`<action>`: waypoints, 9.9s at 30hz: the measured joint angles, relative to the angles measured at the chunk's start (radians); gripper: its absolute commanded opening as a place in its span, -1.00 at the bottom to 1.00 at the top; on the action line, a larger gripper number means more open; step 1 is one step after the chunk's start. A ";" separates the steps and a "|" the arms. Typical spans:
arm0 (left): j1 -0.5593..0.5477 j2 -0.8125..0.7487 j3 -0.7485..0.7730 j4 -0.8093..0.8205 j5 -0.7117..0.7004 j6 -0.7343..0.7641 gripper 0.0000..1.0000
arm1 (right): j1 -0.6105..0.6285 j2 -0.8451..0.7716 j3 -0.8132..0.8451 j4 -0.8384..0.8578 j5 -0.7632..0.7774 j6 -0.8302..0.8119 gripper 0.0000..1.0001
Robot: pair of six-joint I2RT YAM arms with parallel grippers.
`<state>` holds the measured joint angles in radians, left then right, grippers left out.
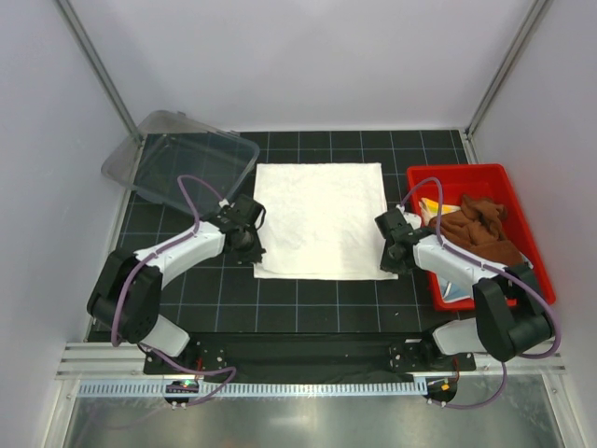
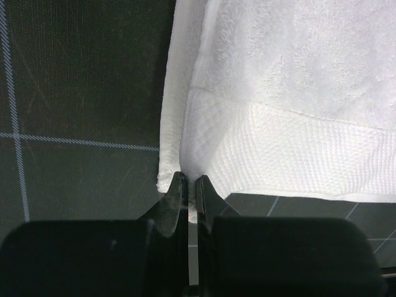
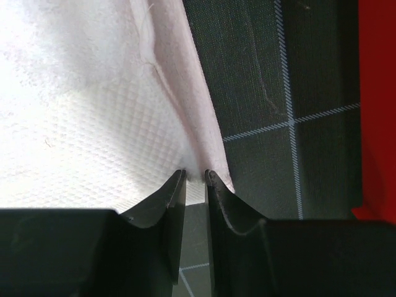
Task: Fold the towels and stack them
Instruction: Fold the towel
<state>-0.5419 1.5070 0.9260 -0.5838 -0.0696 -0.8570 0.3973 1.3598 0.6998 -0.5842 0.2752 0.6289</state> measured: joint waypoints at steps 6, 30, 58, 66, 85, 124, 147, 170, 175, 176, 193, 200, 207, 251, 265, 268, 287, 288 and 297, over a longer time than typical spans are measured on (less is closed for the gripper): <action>0.000 0.004 0.000 0.000 0.000 0.000 -1.00 | 0.000 0.000 -0.006 0.019 0.003 0.003 -0.98; -0.091 -0.092 -0.088 0.014 -0.012 -0.028 -1.00 | 0.011 -0.125 0.144 -0.221 0.079 -0.027 -0.98; -0.171 -0.237 -0.207 0.074 0.031 -0.109 -1.00 | -0.158 -0.283 0.029 -0.317 0.027 0.205 -0.99; -0.195 -0.186 -0.312 0.147 0.056 -0.139 -1.00 | -0.164 -0.262 -0.112 -0.280 -0.045 0.278 -0.98; -0.196 -0.291 -0.252 0.010 -0.110 -0.122 -1.00 | -0.156 -0.378 -0.218 -0.169 -0.144 0.290 -0.95; 0.240 0.803 1.209 -0.132 0.278 0.845 0.13 | -0.375 0.797 1.173 -0.202 -0.566 -0.751 0.26; 0.183 1.001 1.411 -0.208 0.155 1.217 0.09 | -0.375 1.117 1.565 -0.415 -0.639 -1.005 -0.12; 0.155 1.064 1.448 -0.273 0.057 1.287 -0.40 | -0.375 1.122 1.557 -0.412 -0.627 -1.072 -0.98; 0.156 1.064 1.450 -0.303 0.084 1.286 -1.00 | -0.375 1.122 1.527 -0.374 -0.628 -1.069 -0.98; 0.156 1.064 1.450 -0.305 0.089 1.285 -1.00 | -0.375 1.120 1.519 -0.365 -0.627 -1.068 -0.98; 0.144 0.742 1.183 -0.175 0.024 1.171 -1.00 | -0.353 0.683 1.042 -0.042 -0.516 -0.962 -0.98; 0.123 0.522 0.897 -0.120 0.013 1.113 -1.00 | -0.309 0.424 0.751 0.099 -0.406 -0.890 -0.98; 0.051 0.249 0.563 -0.063 -0.016 1.019 -1.00 | -0.199 0.120 0.455 0.135 -0.214 -0.777 -0.98; -0.128 -0.216 0.015 -0.128 0.064 0.596 -1.00 | 0.008 -0.277 0.150 -0.261 0.028 -0.074 -0.79; -0.137 -0.294 0.148 -0.268 -0.016 0.510 0.04 | 0.008 -0.328 0.247 -0.373 0.024 0.027 -0.24; -0.137 -0.304 0.161 -0.262 -0.011 0.462 -0.01 | 0.013 -0.286 0.245 -0.341 -0.015 0.044 -0.30; -0.092 -0.079 -0.031 -0.253 -0.201 0.132 0.14 | 0.117 -0.159 -0.074 -0.070 -0.091 0.280 -0.31; -0.083 -0.090 -0.023 -0.256 -0.196 0.134 0.23 | 0.117 -0.165 -0.062 -0.076 -0.093 0.268 -0.31; 0.125 -0.178 0.017 -0.108 0.032 0.239 -0.05 | 0.117 -0.138 0.021 0.090 -0.193 0.159 -0.31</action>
<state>-0.4171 1.3293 0.9432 -0.6922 -0.0372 -0.6182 0.5144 1.2221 0.7212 -0.4938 0.0826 0.7883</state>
